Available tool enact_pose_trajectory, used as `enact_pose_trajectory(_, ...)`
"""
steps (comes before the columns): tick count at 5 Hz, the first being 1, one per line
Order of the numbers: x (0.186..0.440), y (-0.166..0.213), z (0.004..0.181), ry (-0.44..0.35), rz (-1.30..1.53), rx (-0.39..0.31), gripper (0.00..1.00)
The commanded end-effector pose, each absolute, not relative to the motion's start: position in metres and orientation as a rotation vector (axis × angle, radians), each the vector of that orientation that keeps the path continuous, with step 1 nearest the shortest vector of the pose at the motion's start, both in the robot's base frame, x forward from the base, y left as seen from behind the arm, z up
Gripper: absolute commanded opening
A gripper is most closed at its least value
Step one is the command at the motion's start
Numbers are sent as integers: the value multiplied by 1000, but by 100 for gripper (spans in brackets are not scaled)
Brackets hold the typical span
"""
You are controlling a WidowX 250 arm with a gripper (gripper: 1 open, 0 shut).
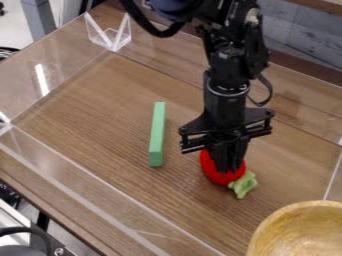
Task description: Move the red fruit to the left
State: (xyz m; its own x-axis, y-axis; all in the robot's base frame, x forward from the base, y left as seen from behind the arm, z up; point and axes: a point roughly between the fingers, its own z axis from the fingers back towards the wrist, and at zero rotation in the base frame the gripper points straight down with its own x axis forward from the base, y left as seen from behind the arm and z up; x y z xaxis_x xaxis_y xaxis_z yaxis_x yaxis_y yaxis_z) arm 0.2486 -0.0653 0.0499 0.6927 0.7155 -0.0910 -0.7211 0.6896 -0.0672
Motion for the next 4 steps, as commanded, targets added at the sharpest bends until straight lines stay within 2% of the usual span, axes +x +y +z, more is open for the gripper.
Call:
enact_pose_trajectory(1,257,-63,90,8,793,-163,0)
enact_pose_trajectory(2,262,-44,123,-15,829,-200,0)
enact_pose_trajectory(3,273,-23,132,-41,926,-216,0)
enact_pose_trajectory(4,277,-14,127,-52,994,-212,0)
